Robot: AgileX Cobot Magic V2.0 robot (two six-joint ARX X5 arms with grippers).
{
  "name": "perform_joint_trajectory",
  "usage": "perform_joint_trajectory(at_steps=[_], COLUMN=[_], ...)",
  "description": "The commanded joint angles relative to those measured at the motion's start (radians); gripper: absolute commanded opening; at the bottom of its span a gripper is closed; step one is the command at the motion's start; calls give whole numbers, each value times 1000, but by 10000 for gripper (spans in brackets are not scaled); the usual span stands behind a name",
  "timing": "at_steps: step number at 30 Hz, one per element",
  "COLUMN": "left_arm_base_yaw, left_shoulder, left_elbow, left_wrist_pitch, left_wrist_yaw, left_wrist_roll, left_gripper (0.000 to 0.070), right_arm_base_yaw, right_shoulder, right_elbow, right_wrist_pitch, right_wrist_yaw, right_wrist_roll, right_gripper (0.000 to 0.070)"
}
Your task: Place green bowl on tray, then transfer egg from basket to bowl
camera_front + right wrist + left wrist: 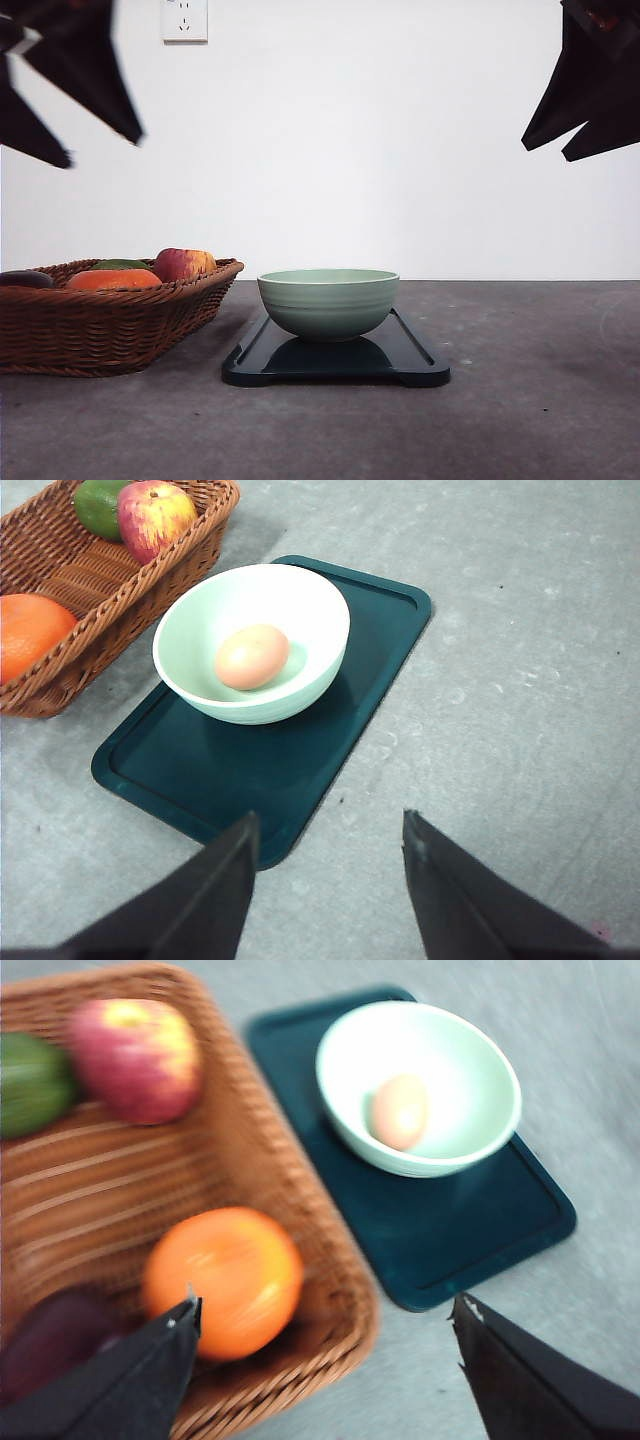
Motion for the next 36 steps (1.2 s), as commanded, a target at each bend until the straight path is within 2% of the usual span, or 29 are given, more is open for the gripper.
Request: perform_joint_trajectory(at_steps=[1, 7, 13, 14, 15, 16, 17, 18, 19, 36], left_arm_base_yaw=[9, 63, 72, 72, 72, 72, 72, 72, 72, 79], left_shoulder=[-40, -171, -190, -190, -190, -191, -191, -191, -191, -211], left_elbow=[-26, -130, -138, -138, -138, -138, -138, -138, -137, -139], left_wrist_pitch=[14, 13, -35, -37, -38, -38, -38, -37, -35, -30], left_wrist_yaw=[-3, -21, -32, -32, -31, -29, -29, -29, -29, -29], left_wrist_roll=[-19, -72, -87, -87, -86, -86, -86, -85, -84, -77], left_gripper=[511, 510, 506, 459, 329, 152, 72, 20, 0, 0], right_arm_base_yaw=[6, 6, 6, 6, 6, 6, 6, 6, 6, 6], right_shoulder=[7, 7, 7, 7, 7, 7, 7, 7, 7, 5], right_elbow=[5, 5, 5, 5, 5, 5, 5, 5, 5, 5], right_wrist_pitch=[8, 8, -3, -3, -4, -4, -1, 2, 5, 72], right_wrist_yaw=[0, 0, 0, 0, 0, 1, 2, 1, 0, 1], right_wrist_roll=[-3, -3, -3, -3, -3, -3, -3, -3, -3, -3], right_gripper=[276, 276, 276, 268, 205, 110, 49, 17, 15, 15])
